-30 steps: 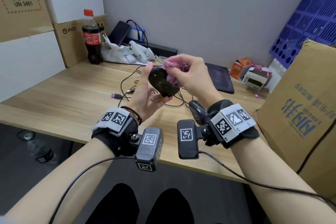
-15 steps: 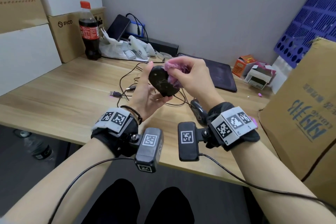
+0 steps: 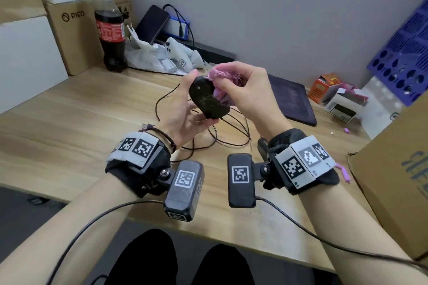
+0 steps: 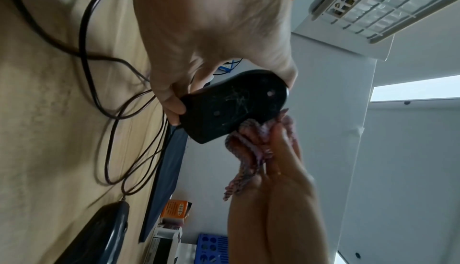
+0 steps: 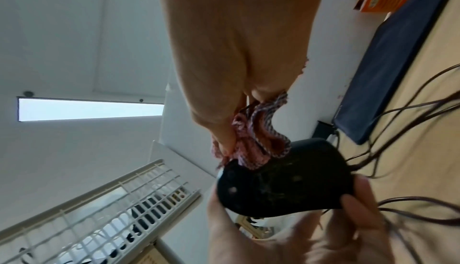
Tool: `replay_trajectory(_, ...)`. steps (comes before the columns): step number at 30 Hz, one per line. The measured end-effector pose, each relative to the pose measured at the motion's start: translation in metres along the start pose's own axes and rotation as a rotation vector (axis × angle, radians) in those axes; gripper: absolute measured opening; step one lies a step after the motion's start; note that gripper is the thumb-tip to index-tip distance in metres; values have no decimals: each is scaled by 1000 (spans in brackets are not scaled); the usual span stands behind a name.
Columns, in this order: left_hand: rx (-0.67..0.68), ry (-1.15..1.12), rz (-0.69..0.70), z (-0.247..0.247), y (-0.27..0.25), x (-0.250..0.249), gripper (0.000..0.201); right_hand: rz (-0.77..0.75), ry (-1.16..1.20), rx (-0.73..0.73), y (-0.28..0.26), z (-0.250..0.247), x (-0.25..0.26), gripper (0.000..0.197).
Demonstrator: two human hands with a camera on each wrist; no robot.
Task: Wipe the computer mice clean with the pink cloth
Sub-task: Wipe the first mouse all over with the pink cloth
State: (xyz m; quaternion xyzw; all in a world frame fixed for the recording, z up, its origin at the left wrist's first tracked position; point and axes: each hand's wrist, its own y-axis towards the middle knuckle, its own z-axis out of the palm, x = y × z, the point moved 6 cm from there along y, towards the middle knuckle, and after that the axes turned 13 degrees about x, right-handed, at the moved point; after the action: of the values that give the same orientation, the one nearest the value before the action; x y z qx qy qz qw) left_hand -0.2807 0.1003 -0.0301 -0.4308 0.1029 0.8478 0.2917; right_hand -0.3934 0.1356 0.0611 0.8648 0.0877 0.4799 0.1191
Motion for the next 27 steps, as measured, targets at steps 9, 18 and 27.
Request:
replay_trajectory(9,69,-110,-28,2,-20,-30,85,194,-20,-17,-17,-7,-30,10)
replay_trajectory(18,44,-66,71,9,-32,-45,67,-137,-66,-39,-3,4,58,14)
replay_trajectory(27,67,-89,37,-24,-52,-54,85,131,-16,36,-17,15,22,12)
